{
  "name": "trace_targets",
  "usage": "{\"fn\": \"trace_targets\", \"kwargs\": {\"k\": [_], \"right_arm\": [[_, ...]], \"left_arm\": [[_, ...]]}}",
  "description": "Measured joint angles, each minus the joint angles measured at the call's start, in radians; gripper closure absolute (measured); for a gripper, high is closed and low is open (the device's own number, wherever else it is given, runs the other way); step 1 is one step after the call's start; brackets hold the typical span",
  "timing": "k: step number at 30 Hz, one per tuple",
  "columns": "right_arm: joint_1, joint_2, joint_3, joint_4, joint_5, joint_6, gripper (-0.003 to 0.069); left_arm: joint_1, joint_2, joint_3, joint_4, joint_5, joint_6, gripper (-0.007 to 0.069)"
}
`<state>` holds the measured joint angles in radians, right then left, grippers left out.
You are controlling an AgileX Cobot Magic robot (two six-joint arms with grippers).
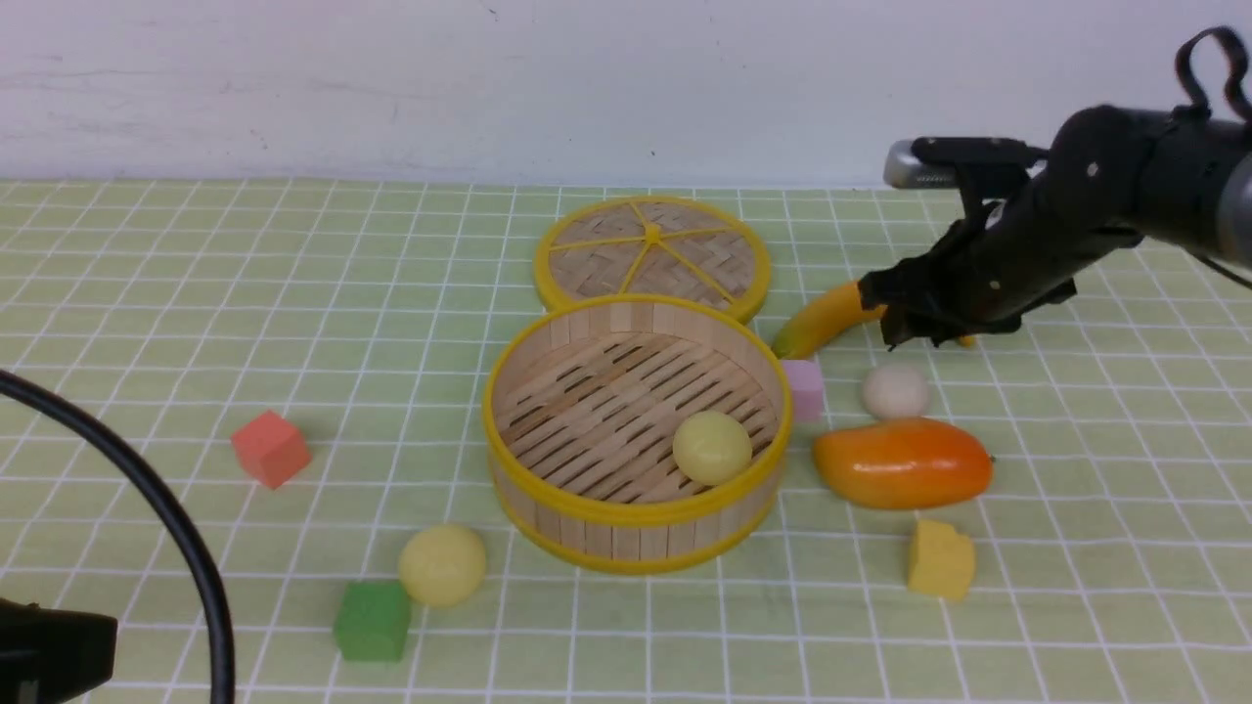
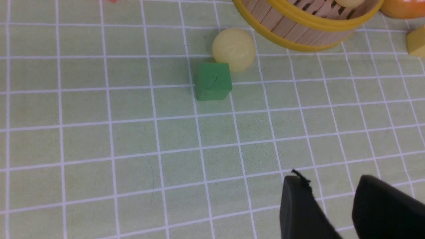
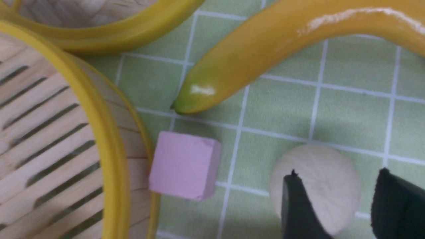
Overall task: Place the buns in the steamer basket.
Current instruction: Use the right arm to grab a steamed stuffed bun, then use the right arm to put the steamed stuffed bun into the steamer
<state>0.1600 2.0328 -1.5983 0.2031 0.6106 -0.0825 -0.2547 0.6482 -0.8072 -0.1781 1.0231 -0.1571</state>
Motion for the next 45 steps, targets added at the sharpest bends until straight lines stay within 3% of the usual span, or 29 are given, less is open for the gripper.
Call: {"fn": "trace_targets", "kwargs": {"k": [5, 16, 23, 28, 34, 45], "right_arm": [[0.0, 0.055, 0.0, 0.0, -0.019, 0.0, 0.0419], [0.0, 0.087, 0.0, 0.0, -0.024, 0.0, 0.0448], [0.0, 0.073, -0.021, 0.0, -0.006, 0.0, 0.0657], [0.0, 0.073, -0.105, 0.029, 0.098, 0.0, 0.0659], [0.036, 0.073, -0.242, 0.175, 0.206, -0.053, 0.0659], [0.158, 0.112, -0.264, 0.232, 0.189, -0.099, 0.0659]], "left_arm": [[0.0, 0.0, 0.0, 0.0, 0.0, 0.0, 0.0386], [0.0, 0.0, 0.0, -0.001, 0.0, 0.0, 0.0386], [0.0, 0.0, 0.0, -0.001, 0.0, 0.0, 0.0386], [0.0, 0.0, 0.0, 0.0, 0.0, 0.0, 0.0386], [0.0, 0.0, 0.0, 0.001, 0.001, 0.0, 0.0386], [0.0, 0.0, 0.0, 0.001, 0.0, 0.0, 0.0387]]}}
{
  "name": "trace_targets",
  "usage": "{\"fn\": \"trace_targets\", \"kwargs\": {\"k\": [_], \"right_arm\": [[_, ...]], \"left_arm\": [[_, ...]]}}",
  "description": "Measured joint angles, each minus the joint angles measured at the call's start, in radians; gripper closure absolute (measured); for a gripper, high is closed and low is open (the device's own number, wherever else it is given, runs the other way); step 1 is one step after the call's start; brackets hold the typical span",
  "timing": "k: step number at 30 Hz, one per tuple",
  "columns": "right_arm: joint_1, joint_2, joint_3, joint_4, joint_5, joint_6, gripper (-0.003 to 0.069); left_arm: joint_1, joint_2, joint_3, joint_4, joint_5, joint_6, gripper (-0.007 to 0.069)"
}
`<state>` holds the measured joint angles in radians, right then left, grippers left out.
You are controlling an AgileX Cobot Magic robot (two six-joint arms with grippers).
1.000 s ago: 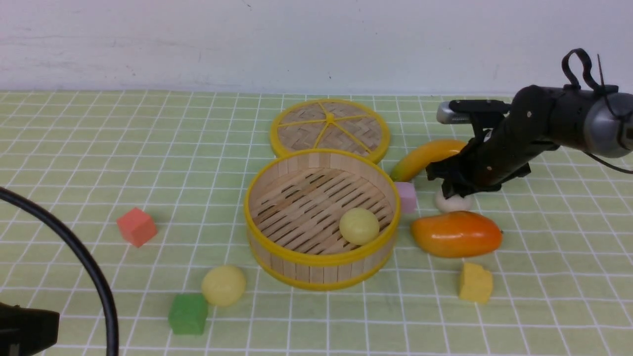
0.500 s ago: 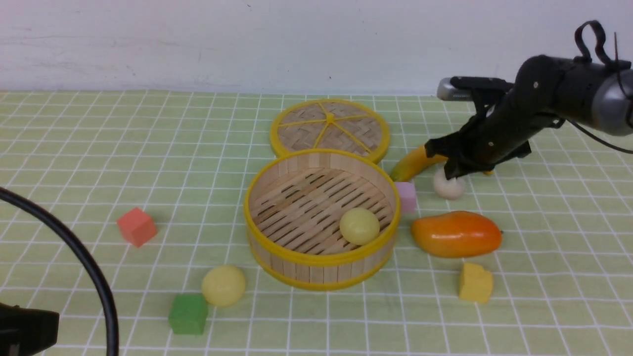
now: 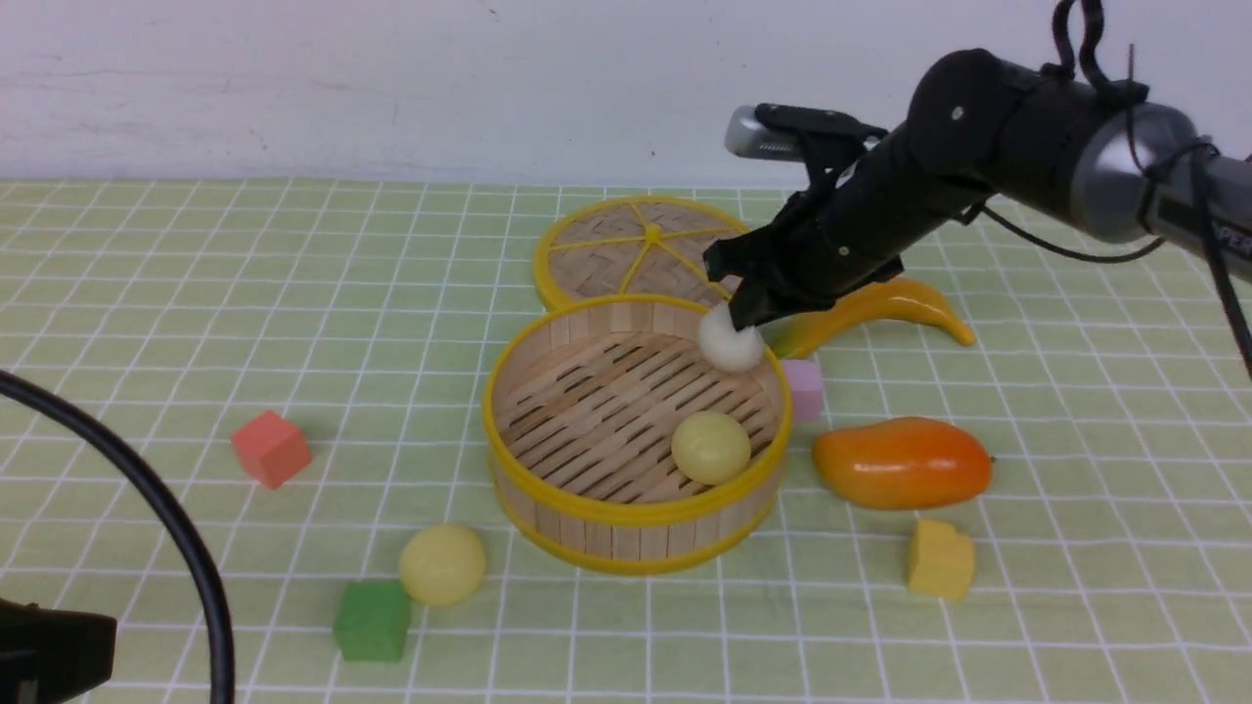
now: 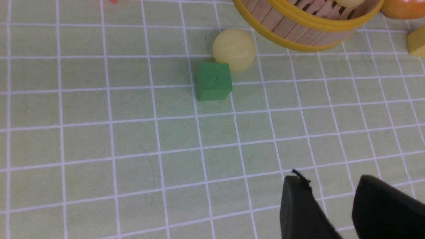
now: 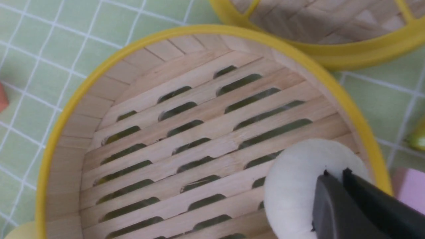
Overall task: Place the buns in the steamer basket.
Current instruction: Use the right arm to put the steamed stuffed bun into the steamer, then use the left arm to grab a steamed stuffed bun
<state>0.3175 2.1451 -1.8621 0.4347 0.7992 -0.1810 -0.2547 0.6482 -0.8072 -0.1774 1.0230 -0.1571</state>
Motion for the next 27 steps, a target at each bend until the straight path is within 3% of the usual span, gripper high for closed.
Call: {"fn": "trace_targets", "kwargs": {"k": [7, 12, 18, 21, 27], "right_arm": [[0.002, 0.047, 0.0, -0.003, -0.007, -0.002, 0.0622], [0.002, 0.048, -0.001, -0.017, -0.014, -0.009, 0.0544], [0.001, -0.005, -0.002, -0.029, 0.064, -0.025, 0.0384], [0.001, -0.087, -0.002, -0.061, 0.133, -0.028, 0.0338], [0.002, -0.262, -0.002, -0.098, 0.249, -0.028, 0.0328]], "left_arm": [[0.0, 0.0, 0.0, 0.0, 0.0, 0.0, 0.0386], [0.0, 0.0, 0.0, -0.004, -0.006, 0.0, 0.0386], [0.0, 0.033, 0.0, -0.053, -0.094, 0.0, 0.0386], [0.0, 0.143, -0.017, -0.058, -0.16, -0.002, 0.0386], [0.0, 0.462, -0.18, -0.061, -0.174, -0.003, 0.0386]]}}
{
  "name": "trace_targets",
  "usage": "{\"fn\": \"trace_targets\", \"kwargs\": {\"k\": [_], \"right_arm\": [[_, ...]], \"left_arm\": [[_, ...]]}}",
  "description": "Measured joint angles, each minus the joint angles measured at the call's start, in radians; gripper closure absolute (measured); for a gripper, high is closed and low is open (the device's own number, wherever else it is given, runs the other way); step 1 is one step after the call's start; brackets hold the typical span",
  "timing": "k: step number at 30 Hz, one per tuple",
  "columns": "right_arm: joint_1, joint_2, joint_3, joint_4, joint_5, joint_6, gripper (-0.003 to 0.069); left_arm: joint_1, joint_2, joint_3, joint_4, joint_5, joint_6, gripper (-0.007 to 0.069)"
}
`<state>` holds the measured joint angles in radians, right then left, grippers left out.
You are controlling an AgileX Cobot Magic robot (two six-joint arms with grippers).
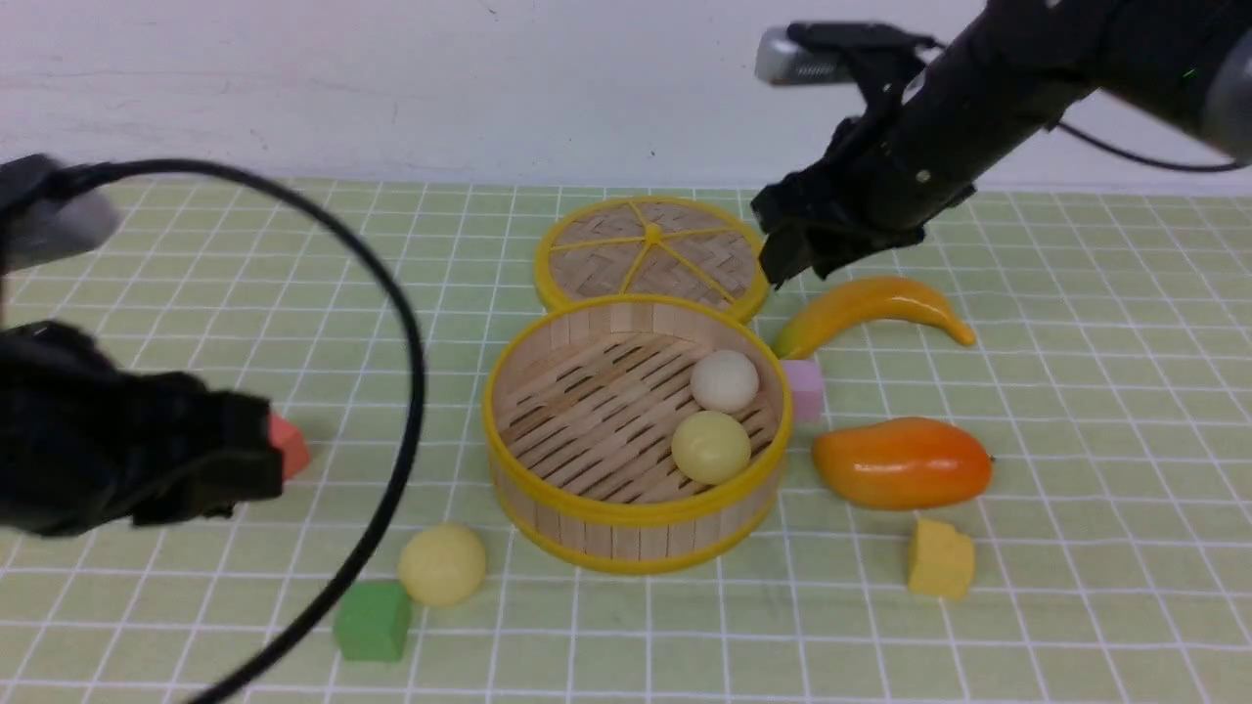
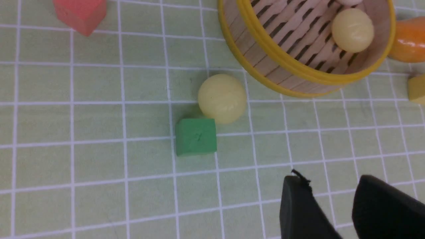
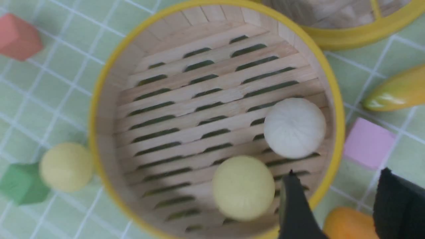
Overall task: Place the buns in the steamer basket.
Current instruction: Use the left arm to grab a steamed stuffed bun
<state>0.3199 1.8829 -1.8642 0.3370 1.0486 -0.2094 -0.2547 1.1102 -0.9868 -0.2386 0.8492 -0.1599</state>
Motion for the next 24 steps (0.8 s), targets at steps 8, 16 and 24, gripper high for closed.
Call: {"fn": "trace_targets", "kwargs": {"k": [8, 16, 24], "right_arm": [[0.093, -0.201, 0.057, 0.005, 0.189, 0.0, 0.0327], [0.168, -0.381, 0.377, 0.037, 0.078, -0.011, 0.0326], [0.197, -0.491, 0.599, 0.08, -0.073, -0.072, 0.0326]], "left_arm": [[-0.069, 0.419, -0.204, -0.011, 0.104, 0.093, 0.0386], [-0.081, 0.589, -0.22, 0.031, -0.022, 0.099, 0.0386], [-0.081, 0.647, -0.23, 0.122, -0.092, 0.054, 0.0386]]}}
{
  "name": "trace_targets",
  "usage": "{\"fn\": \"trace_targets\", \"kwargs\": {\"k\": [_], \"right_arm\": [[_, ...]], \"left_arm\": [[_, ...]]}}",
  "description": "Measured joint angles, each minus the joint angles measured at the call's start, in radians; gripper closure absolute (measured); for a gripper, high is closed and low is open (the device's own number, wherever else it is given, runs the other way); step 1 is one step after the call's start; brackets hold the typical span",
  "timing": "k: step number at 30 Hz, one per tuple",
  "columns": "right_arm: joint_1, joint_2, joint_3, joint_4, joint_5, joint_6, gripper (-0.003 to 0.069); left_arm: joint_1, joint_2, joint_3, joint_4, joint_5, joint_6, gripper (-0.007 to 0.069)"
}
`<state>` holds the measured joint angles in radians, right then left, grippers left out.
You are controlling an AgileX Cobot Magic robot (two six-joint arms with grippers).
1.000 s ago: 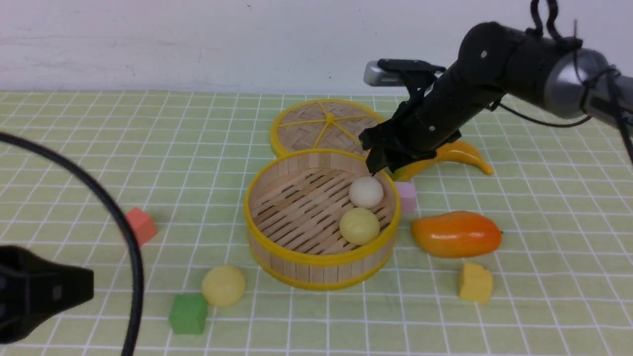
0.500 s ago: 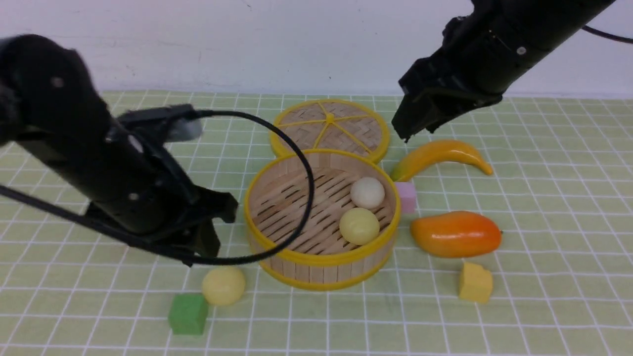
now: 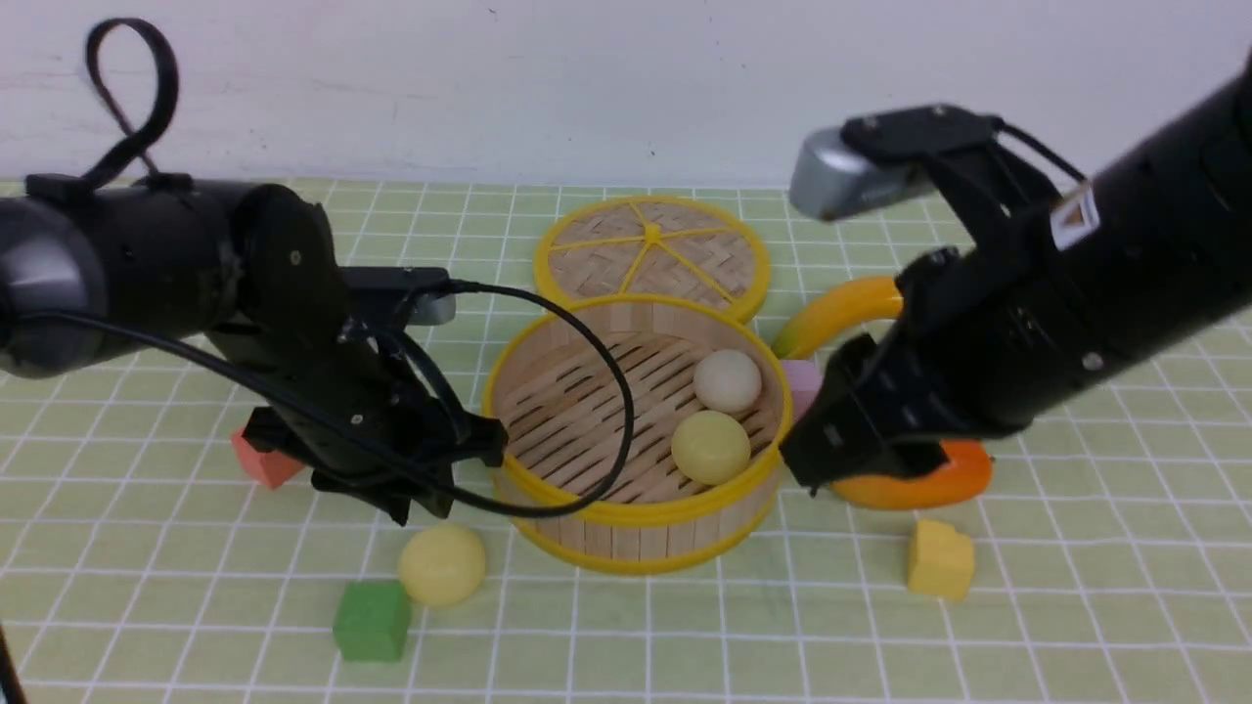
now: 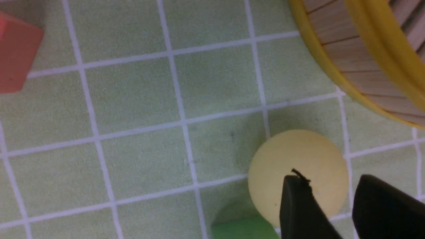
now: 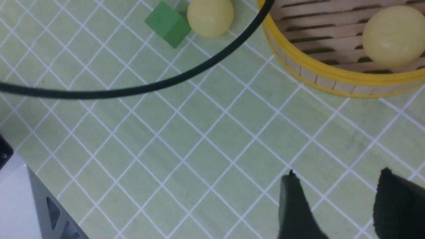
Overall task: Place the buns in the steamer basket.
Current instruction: Use the left arm to grab a steamed stuffed bun
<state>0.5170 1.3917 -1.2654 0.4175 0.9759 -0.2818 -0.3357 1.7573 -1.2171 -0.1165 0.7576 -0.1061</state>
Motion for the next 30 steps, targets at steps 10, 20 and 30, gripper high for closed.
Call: {"fn": "trace_targets", "kwargs": {"k": [10, 20, 30], "right_arm": [[0.001, -0.071, 0.036, 0.012, -0.008, -0.029, 0.0326], [0.001, -0.074, 0.036, -0.004, 0.014, -0.029, 0.036], [0.001, -0.183, 0.036, -0.09, 0.05, 0.028, 0.0408]], "left_arm": [[0.0, 0.075, -0.001, 0.0, -0.035, -0.012, 0.0396], [0.0, 0.08, -0.002, -0.015, -0.02, -0.012, 0.0638], [0.0, 0.038, -0.13, -0.023, 0.104, 0.001, 0.0638]]}}
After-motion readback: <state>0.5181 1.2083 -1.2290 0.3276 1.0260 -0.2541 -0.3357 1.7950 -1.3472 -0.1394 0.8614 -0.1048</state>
